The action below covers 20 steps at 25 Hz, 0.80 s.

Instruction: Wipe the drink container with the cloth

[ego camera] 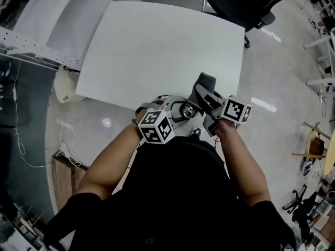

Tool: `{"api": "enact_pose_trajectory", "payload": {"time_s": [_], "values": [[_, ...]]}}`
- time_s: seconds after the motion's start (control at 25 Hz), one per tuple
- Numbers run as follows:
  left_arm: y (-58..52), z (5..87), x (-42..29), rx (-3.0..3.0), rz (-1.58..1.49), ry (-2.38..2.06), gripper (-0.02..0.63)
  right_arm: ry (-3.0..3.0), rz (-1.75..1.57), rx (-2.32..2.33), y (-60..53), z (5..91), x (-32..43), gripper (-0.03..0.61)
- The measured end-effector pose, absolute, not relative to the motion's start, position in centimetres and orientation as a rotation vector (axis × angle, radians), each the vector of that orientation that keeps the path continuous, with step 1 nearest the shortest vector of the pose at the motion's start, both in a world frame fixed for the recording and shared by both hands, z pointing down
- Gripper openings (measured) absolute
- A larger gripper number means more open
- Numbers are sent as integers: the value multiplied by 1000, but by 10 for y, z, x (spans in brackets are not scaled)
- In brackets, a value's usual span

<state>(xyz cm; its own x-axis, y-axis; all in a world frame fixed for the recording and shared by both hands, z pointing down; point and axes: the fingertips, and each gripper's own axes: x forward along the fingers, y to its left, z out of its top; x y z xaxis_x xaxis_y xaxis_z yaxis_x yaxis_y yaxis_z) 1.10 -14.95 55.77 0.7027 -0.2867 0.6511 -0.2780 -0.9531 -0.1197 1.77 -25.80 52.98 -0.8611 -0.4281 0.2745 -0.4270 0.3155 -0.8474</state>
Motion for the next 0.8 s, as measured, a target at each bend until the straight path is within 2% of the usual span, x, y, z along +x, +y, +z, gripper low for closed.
{"api": "enact_pose_trajectory", "payload": {"time_s": [0.8], "values": [[-147,558,15,-2847,-1150,540,264,2875,-1626,-881,-275,596,10,112]]}}
